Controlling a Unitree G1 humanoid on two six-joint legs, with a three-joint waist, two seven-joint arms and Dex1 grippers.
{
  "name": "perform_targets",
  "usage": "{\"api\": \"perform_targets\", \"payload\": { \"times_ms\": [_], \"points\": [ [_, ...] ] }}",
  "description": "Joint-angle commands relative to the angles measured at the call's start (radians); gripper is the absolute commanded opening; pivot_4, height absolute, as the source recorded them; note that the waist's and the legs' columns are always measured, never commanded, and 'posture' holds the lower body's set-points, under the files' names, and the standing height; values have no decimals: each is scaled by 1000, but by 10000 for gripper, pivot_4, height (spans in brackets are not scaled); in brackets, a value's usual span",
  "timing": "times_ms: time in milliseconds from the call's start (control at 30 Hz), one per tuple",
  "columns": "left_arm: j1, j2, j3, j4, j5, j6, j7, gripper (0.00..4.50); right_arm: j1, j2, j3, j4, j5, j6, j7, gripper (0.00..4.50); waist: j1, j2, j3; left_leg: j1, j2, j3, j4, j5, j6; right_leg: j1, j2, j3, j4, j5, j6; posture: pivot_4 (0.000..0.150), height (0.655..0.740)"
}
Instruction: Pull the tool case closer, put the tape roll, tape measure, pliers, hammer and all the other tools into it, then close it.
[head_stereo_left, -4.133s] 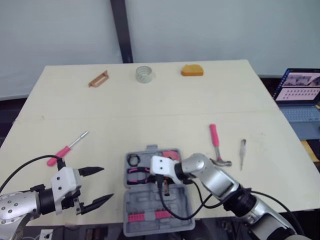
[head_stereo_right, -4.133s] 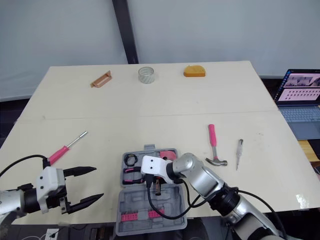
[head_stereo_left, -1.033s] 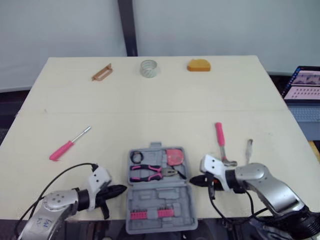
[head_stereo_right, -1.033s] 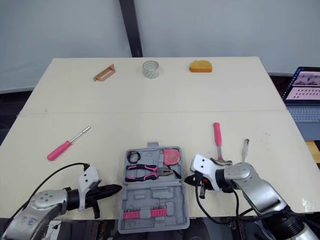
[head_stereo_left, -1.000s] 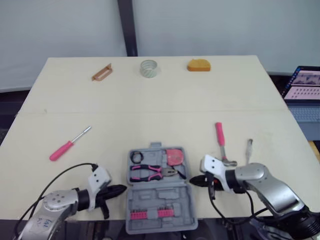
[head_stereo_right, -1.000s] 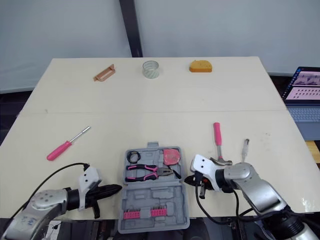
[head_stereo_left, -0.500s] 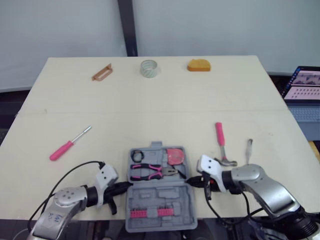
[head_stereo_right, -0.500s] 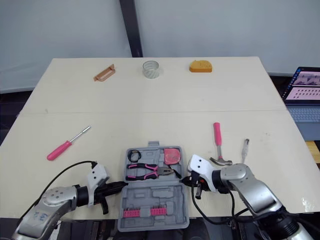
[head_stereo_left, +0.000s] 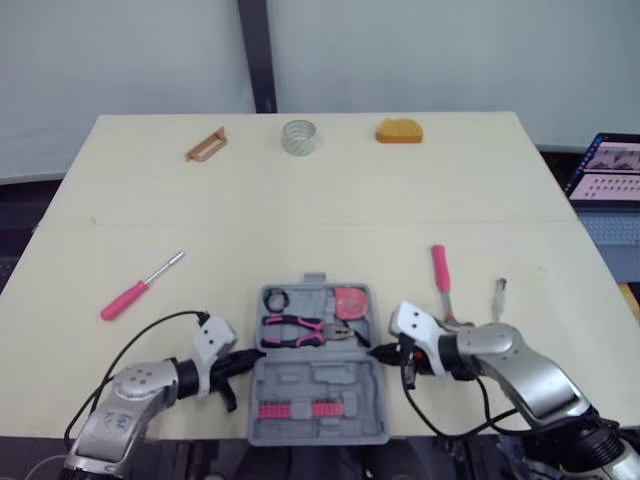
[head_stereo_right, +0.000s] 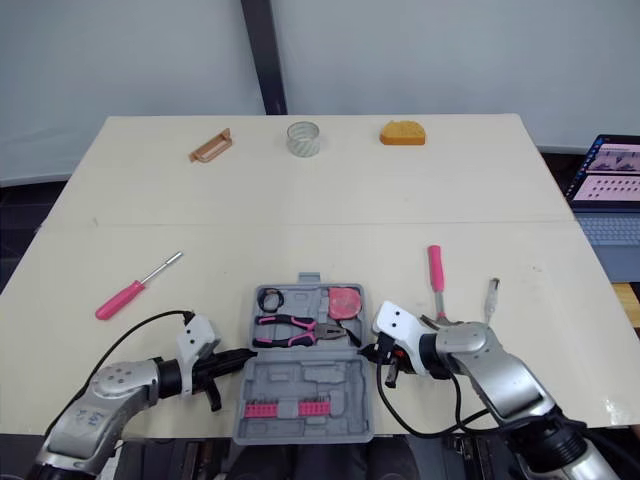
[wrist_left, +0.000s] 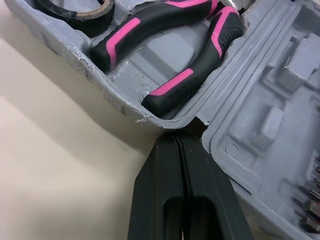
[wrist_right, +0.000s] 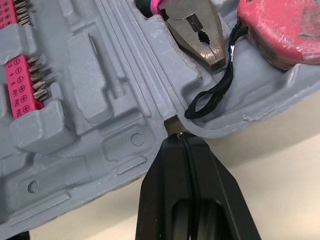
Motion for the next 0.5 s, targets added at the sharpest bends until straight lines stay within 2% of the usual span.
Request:
{"api": "perform_targets", "payload": {
  "times_ms": [33, 500],
  "points": [
    [-34, -23, -8, 3, -6, -28, 2, 109, -28, 36, 2, -14, 14, -25, -11, 0, 1, 0, 0, 0, 0, 0, 0, 0, 0, 0, 0, 0, 0, 0, 0, 1500, 7400],
    [-80, -37, 2, 30, -12, -30, 1, 109, -68, 58, -19, 25, 9, -35, -22, 0, 0, 0, 0, -2, 0, -1, 1, 0, 0, -1, 0, -1, 0, 0, 0, 1500, 7400]
  ]
}}
